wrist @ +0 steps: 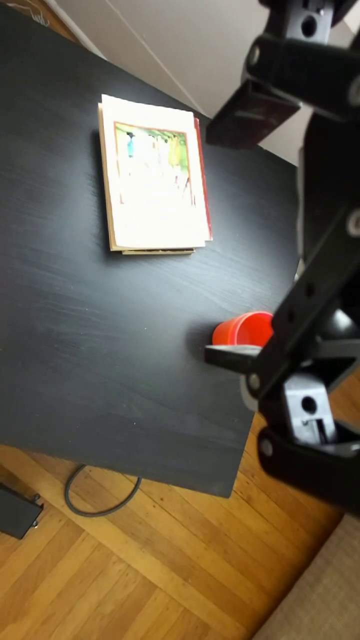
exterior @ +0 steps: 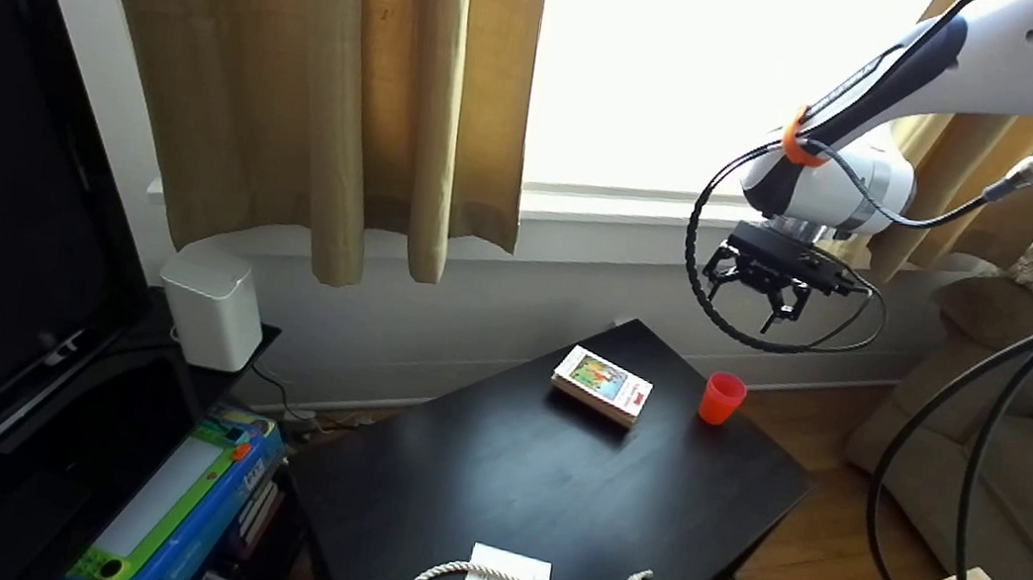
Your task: Pick up the pink cup and put it on the table
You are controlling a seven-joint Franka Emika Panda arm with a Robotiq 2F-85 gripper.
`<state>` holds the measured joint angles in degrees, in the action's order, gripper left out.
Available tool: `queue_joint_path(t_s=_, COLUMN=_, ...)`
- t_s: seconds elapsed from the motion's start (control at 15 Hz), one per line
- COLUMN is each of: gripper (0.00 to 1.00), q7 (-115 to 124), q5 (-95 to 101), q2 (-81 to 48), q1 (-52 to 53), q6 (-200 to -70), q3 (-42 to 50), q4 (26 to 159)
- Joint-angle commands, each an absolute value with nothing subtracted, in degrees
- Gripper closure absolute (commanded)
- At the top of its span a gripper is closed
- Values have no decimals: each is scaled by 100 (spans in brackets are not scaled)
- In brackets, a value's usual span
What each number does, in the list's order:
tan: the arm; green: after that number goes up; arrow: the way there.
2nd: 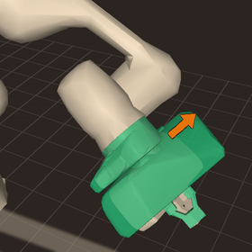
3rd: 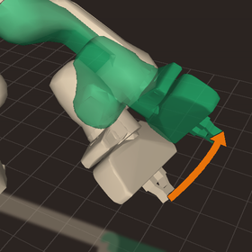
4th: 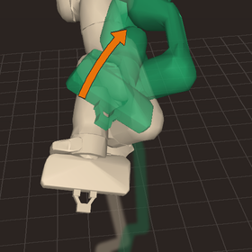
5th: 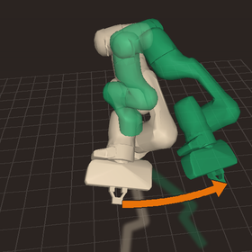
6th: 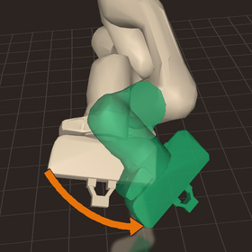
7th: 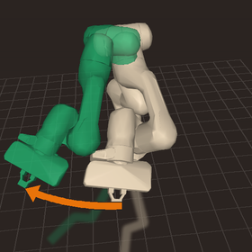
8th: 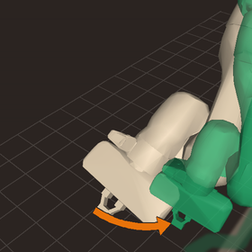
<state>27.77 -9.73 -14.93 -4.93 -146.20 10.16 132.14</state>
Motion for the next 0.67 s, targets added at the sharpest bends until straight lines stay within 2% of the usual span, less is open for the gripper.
queue_joint_path(t_s=0.0, gripper=0, q7=2793, q5=-972, q2=-1491, q1=-483, q6=-14606, q3=1025, q4=13206)
queue_joint_path(t_s=0.6, gripper=0, q7=3811, q5=-1146, q2=-3078, q1=-797, q6=-15051, q3=1609, q4=12540)
